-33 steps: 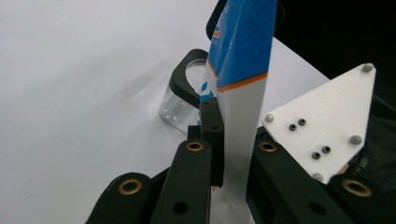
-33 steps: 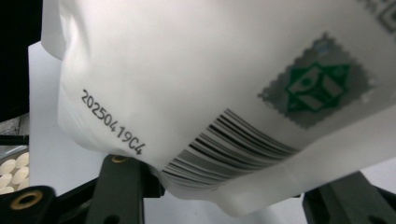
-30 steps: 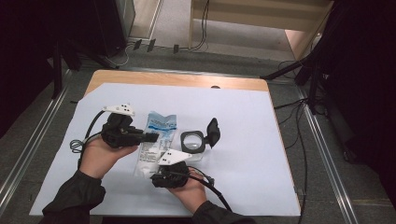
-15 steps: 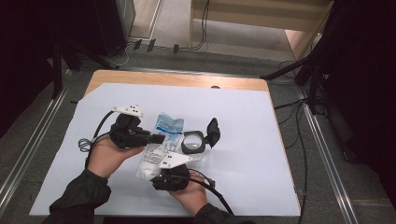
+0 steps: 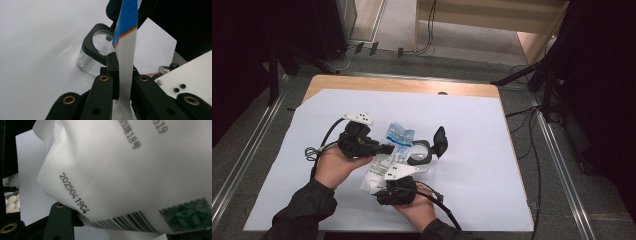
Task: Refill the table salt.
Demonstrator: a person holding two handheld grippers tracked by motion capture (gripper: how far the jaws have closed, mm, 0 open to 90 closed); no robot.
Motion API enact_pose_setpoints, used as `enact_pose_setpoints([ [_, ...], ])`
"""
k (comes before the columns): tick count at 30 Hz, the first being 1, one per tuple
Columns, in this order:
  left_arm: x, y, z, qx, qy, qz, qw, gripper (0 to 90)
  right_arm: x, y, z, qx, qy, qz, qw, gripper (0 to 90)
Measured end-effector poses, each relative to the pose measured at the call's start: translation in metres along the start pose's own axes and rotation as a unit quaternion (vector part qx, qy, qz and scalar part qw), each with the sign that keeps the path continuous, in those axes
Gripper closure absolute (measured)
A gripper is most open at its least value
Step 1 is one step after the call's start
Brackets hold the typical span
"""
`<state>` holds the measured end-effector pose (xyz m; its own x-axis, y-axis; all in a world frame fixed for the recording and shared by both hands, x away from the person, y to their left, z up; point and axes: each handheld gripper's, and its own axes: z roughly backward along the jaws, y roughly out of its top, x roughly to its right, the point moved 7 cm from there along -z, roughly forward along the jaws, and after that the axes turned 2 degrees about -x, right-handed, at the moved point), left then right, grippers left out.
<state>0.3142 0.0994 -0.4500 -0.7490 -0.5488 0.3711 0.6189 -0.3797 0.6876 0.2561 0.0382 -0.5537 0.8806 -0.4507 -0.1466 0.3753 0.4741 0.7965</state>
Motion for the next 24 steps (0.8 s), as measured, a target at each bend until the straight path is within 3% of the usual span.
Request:
enact_pose_setpoints([
  [5, 0.001, 0.000, -0.004, -0.005, -0.003, 0.001, 1.0000, 89.8, -0.002, -0.001, 0.000, 0.001, 0.007, -0.006, 1.0000, 48.8],
  [9, 0.000, 0.002, -0.005, -0.003, -0.008, 0.004, 1.0000, 89.8, -0.003, 0.000, 0.000, 0.000, 0.011, -0.008, 0.9999, 42.6],
  [12, -0.001, 0.002, -0.007, -0.007, -0.009, 0.006, 0.9999, 89.9, -0.004, 0.000, -0.001, -0.002, 0.014, -0.011, 0.9998, 42.7],
  [16, -0.001, 0.001, -0.010, -0.005, -0.008, 0.010, 0.9999, 89.8, -0.002, 0.001, 0.001, 0.005, 0.014, -0.027, 0.9995, 51.4],
  [24, 0.001, 0.000, -0.010, -0.007, -0.018, 0.005, 0.9998, 84.2, -0.007, 0.003, 0.004, 0.027, 0.016, -0.032, 0.9990, 53.6],
])
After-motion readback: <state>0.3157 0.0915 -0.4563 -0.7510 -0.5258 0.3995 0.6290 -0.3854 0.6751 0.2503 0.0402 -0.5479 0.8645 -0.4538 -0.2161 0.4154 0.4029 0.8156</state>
